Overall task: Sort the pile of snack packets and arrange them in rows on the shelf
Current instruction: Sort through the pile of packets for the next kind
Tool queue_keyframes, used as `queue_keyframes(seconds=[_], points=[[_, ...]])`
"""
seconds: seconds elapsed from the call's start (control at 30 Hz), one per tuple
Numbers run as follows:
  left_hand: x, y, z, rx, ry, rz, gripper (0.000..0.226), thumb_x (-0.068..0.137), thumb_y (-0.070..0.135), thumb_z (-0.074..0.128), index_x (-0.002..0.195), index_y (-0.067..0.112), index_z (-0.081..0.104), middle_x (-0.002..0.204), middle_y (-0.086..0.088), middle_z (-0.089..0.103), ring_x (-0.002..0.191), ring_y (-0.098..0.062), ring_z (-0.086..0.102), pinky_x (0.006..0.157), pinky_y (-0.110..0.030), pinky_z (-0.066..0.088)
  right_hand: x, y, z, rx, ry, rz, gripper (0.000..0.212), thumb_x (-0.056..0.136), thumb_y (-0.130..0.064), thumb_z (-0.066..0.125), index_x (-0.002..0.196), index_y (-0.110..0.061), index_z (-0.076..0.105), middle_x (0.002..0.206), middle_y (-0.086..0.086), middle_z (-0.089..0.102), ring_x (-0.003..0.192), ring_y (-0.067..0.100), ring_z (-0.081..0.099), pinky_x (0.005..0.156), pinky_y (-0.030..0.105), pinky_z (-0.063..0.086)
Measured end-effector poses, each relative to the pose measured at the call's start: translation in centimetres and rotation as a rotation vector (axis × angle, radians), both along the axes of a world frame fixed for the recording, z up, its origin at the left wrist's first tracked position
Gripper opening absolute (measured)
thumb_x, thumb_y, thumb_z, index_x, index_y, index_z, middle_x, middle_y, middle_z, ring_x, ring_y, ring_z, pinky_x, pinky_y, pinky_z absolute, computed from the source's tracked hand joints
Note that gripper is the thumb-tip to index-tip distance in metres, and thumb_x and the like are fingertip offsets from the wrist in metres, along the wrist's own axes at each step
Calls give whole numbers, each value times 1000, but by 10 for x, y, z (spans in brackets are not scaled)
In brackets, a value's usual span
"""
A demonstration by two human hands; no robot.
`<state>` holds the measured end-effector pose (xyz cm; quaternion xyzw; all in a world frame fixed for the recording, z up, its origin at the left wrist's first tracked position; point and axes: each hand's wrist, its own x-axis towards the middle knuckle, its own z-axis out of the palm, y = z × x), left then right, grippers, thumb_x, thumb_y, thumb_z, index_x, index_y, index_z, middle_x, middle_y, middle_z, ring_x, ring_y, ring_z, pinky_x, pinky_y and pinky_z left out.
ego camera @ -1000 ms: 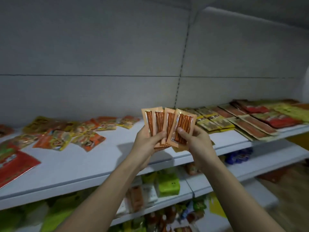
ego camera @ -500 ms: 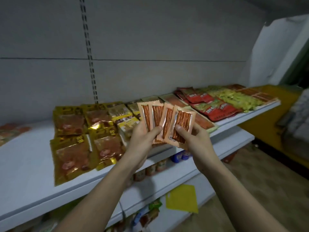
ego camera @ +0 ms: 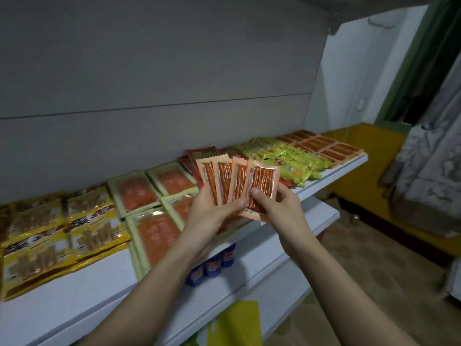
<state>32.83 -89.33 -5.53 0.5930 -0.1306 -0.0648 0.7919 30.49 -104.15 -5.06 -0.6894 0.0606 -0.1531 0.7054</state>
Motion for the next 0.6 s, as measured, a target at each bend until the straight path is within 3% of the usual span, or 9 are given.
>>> queue_keyframes(seconds=[0.1,0.2,0.33,0.4,0.53,0.6], points=[[13,-58,-2,25,0,32,44,84,-9,70,121,13,61,106,-4,77,99,-23,74,82,-39,62,17,-57,-1,-1,4,27,14,94,-10,64,107,-10,70,99,3,77,94,17,73,87,34,58],[23,-116,-4,-20,37,95,44,84,-12,68,120,14,61,104,-5,77,98,-25,74,78,-38,62,29,-115,1,-20,17,89,14,94,-12,65,107,-11,70,98,2,77,92,15,73,84,30,58],[32,-197,-1,-66,67,170,42,86,-14,64,110,20,64,104,-4,77,101,-26,73,87,-46,59,40,-199,7,-60,73,88,21,92,-20,69,110,-14,62,94,8,74,75,12,71,64,26,56],[40,-231,-1,-61,62,200,41,87,-13,64,109,21,64,105,-4,77,101,-25,73,87,-44,59,47,-236,8,-84,93,89,23,91,-21,70,110,-15,59,95,10,72,71,11,68,62,26,54],[55,-294,0,-68,82,198,39,86,-12,66,111,18,65,103,-4,78,93,-19,75,68,-27,60,66,-298,8,-99,111,111,20,91,-17,70,108,-17,60,98,8,73,86,20,72,71,32,58],[68,-317,-1,-71,93,187,37,88,-9,66,114,17,65,106,-5,77,95,-21,75,70,-29,60,80,-324,6,-81,121,126,20,91,-16,70,109,-16,61,97,7,74,87,20,73,74,33,58]])
